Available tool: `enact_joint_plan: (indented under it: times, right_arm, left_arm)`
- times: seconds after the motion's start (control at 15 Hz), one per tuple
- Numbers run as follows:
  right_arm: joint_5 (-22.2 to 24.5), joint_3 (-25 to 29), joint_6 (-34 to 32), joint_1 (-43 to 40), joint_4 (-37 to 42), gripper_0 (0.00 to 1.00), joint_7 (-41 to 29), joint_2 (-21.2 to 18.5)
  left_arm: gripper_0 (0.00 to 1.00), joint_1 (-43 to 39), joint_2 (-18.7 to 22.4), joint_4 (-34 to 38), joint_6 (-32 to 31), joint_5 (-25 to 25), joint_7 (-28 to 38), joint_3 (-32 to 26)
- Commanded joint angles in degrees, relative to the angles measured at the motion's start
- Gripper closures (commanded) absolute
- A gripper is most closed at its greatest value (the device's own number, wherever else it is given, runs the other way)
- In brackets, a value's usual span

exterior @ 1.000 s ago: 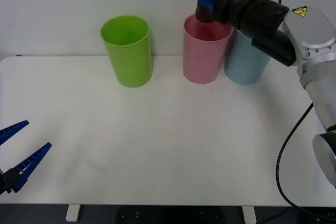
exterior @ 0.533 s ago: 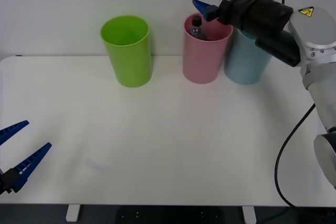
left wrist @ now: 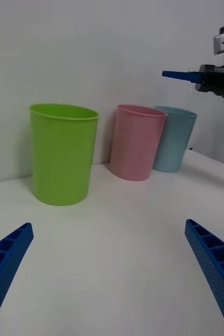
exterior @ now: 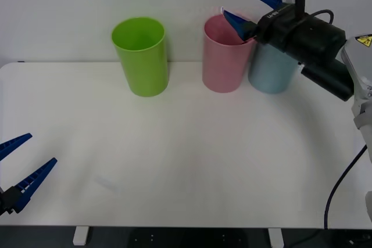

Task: Grasp the object on the table and drop it into the matching bin: aluminum can to the light blue bin, PET bottle to the pink bin.

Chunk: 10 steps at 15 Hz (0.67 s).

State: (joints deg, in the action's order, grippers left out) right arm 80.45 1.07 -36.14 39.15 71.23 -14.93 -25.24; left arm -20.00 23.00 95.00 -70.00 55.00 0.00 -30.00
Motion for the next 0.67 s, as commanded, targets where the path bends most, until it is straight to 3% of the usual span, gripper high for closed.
enact_joint_plan:
  times: [0.07,0.4,0.67]
  right_arm:
    - [-0.8,2.1,-4.6,-6.4,6.9,0.00,0.0,-1.0]
    - [-3.1,6.3,-11.1,-19.6,20.5,0.00,0.3,-1.1]
    - [-7.2,7.2,-11.8,-29.4,28.7,0.00,1.1,-2.3]
  left_arm:
    - [0.00,0.0,0.0,0.0,0.0,0.0,0.0,0.0]
    - [0.00,0.0,0.0,0.0,0.0,0.0,0.0,0.0]
    - [0.00,0.0,0.0,0.0,0.0,0.0,0.0,0.0]
